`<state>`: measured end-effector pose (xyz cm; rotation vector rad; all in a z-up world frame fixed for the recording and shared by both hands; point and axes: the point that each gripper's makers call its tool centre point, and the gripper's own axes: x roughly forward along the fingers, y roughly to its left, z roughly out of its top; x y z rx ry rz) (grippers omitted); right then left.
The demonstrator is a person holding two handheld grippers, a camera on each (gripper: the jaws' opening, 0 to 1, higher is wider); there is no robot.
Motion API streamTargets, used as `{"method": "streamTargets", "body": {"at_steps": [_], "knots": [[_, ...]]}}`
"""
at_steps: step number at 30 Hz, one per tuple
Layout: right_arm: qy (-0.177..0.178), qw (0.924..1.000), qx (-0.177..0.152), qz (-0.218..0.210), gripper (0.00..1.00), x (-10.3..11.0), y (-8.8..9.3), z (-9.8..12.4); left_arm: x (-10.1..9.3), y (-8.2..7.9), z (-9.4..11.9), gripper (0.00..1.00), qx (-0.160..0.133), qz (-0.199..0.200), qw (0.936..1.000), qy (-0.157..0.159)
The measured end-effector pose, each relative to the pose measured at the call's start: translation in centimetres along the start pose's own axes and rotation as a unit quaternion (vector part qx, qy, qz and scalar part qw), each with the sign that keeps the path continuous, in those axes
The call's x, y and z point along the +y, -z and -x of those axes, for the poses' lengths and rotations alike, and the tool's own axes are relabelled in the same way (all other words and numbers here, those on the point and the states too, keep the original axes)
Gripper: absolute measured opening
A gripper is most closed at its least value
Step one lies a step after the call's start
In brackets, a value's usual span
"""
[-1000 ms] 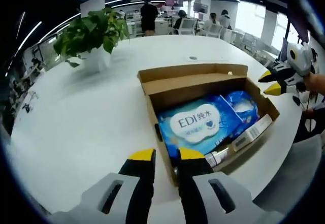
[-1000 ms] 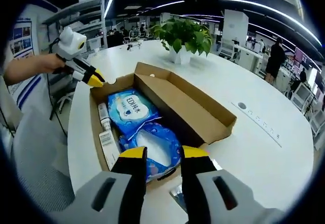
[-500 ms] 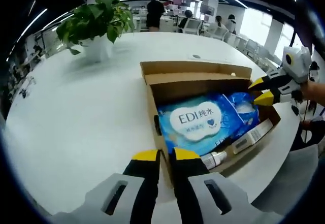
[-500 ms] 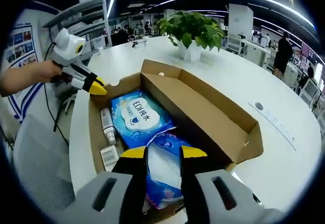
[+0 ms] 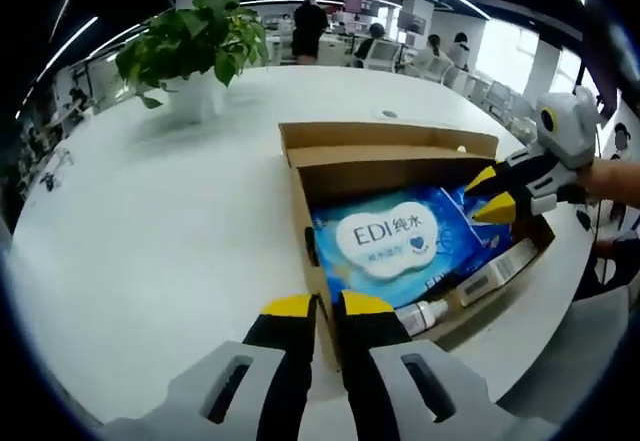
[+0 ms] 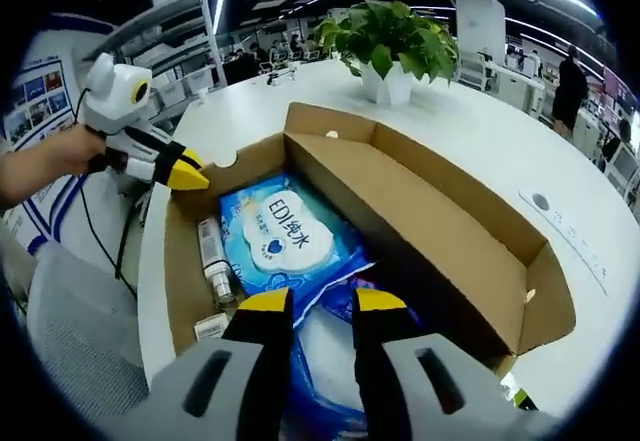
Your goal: Operate the shoe box by opening the lid, removing the specified soft item, and placing it in the target area until the item is outside and the box remains undamaged.
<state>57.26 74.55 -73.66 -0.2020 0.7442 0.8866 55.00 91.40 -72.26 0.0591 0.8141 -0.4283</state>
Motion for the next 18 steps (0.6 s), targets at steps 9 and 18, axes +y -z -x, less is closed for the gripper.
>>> {"method": "streamTargets", "body": {"at_steps": [9,18], "knots": [[-0.015,0.9991,0.016,-0.036,0.2,0.6,0.3,-1.9,0.0,0.0,-0.1,0.06,-0.001,0.002,1.0,0.0],[-0.02,0.9967,0.024,-0.074,0.14,1.2,0.3,-3.3,0.2,0.1,-0.4,0.06,-0.003,0.006,1.0,0.001]]}}
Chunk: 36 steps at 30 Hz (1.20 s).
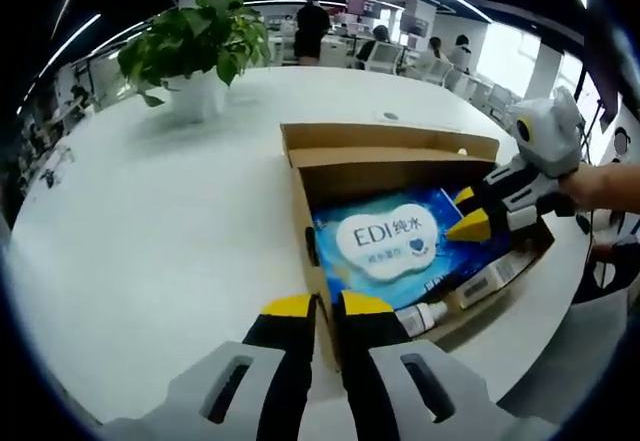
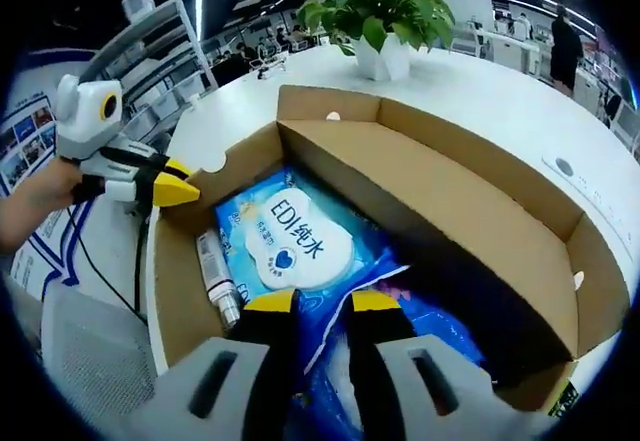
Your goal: Operate the shoe box by opening the lid, removing the specified soft item, and placing it in the target area until the item is outside and the box remains undamaged.
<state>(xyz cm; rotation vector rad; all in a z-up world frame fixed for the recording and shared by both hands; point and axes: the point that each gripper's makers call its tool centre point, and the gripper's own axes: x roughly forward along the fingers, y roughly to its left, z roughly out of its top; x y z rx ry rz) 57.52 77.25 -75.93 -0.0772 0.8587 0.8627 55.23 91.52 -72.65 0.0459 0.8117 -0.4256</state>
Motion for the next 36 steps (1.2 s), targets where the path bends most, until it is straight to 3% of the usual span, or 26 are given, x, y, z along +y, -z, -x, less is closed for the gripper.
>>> {"method": "streamTargets", "body": {"at_steps": [4,11,21,36], "knots": [[0.018,0.9998,0.005,0.0,0.08,-0.6,0.0,-0.2,0.1,0.0,-0.1,0.06,-0.001,0.0,1.0,0.001],[0.019,0.9995,0.004,-0.026,0.02,-0.7,0.0,0.0,0.3,-0.1,-0.2,0.06,0.002,-0.004,1.0,0.002],[0.022,0.9986,-0.01,-0.046,0.0,-0.6,-0.9,1.4,0.3,-0.1,-0.1,0.06,0.005,-0.008,0.9999,0.005],[0.036,0.9981,-0.018,-0.045,0.0,-1.5,-0.3,3.8,-0.1,-0.1,0.1,0.06,0.008,-0.018,0.9998,0.003]]}}
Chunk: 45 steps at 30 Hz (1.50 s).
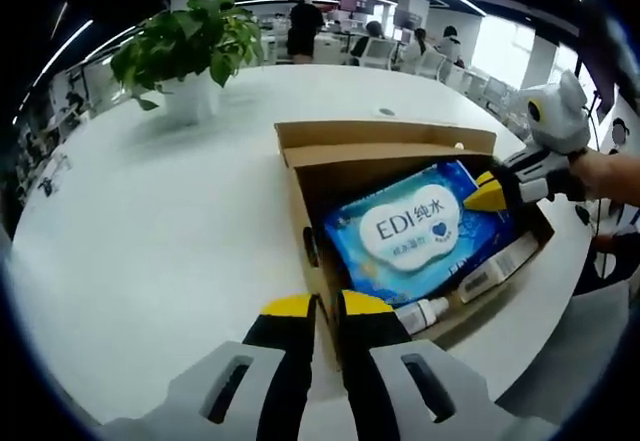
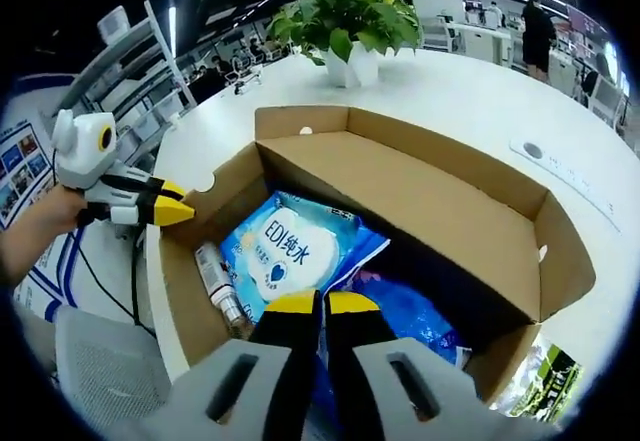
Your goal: Operate the shoe box by opening the lid, removing the specified soft item, and placing it in the target area until the item is outside and the box remains undamaged.
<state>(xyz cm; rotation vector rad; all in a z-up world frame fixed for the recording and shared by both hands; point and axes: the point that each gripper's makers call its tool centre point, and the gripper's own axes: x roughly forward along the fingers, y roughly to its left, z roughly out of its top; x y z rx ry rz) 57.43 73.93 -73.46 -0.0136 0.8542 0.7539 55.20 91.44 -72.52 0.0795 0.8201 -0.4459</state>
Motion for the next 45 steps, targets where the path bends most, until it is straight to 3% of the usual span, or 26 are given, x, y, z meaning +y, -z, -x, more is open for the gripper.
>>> {"method": "streamTargets", "body": {"at_steps": [16,22,30,38,45], "knots": [[0.007,0.9998,-0.011,-0.014,0.0,-0.6,0.5,1.4,-0.5,-0.6,0.7,0.05,0.015,-0.017,0.9997,0.001],[0.008,0.9998,-0.012,-0.013,0.0,-0.6,0.6,1.5,-0.7,-2.3,1.4,0.07,-0.007,-0.026,0.9996,-0.003],[0.009,0.9998,-0.016,-0.013,0.0,-0.8,0.8,1.7,-2.6,-4.0,1.0,0.07,-0.021,-0.044,0.9987,0.014],[0.01,0.9997,-0.017,-0.014,0.0,-0.9,0.9,1.8,-4.3,-2.9,-1.2,0.13,0.025,-0.062,0.9968,0.044],[0.009,0.9996,-0.018,-0.019,0.0,-1.1,1.1,1.8,-4.6,-1.7,-3.4,0.18,0.07,-0.08,0.9933,0.045]]}}
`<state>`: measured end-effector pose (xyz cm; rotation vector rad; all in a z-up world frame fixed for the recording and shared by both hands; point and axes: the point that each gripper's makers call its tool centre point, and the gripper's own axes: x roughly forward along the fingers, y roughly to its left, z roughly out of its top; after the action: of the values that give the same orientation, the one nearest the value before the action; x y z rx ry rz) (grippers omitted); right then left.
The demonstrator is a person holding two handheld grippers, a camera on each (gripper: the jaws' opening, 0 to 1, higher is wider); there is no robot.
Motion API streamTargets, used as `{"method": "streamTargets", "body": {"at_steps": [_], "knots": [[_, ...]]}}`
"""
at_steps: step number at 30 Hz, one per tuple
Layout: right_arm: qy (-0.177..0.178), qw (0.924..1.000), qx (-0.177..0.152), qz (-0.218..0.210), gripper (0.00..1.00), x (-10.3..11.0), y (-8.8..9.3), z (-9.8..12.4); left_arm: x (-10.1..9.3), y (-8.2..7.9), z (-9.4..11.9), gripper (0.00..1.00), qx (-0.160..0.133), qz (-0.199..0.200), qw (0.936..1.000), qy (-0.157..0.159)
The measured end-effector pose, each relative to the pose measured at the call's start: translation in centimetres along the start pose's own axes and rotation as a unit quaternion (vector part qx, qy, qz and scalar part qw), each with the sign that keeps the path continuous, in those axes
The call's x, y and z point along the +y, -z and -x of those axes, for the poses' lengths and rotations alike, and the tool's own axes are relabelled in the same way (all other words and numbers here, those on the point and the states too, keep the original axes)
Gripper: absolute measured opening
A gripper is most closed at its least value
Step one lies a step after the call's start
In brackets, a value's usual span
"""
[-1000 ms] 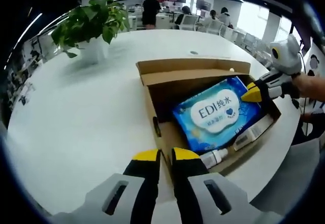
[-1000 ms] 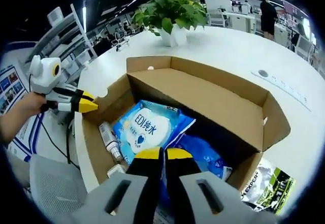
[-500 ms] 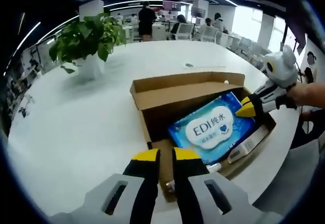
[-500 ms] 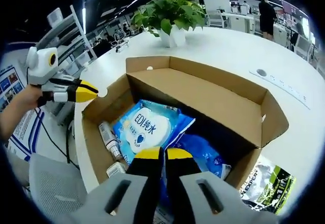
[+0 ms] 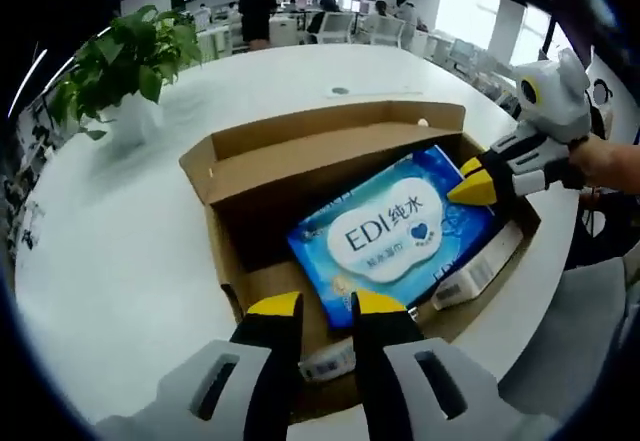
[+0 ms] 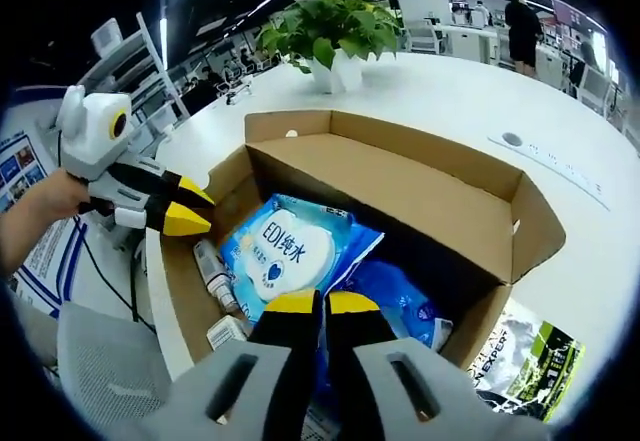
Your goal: Operate the shoe box by opening the lid, removing the specified soft item, and placing it in the target area until the item is outside and the box remains undamaged.
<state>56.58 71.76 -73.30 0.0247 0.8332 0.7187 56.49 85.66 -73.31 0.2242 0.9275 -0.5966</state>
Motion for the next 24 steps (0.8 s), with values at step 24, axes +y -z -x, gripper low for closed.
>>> {"method": "streamTargets", "body": {"at_steps": [24], "knots": [[0.011,0.9991,0.015,0.039,0.0,-0.7,0.8,-0.3,-0.7,1.6,-3.8,0.15,0.057,0.049,0.9968,0.027]]}}
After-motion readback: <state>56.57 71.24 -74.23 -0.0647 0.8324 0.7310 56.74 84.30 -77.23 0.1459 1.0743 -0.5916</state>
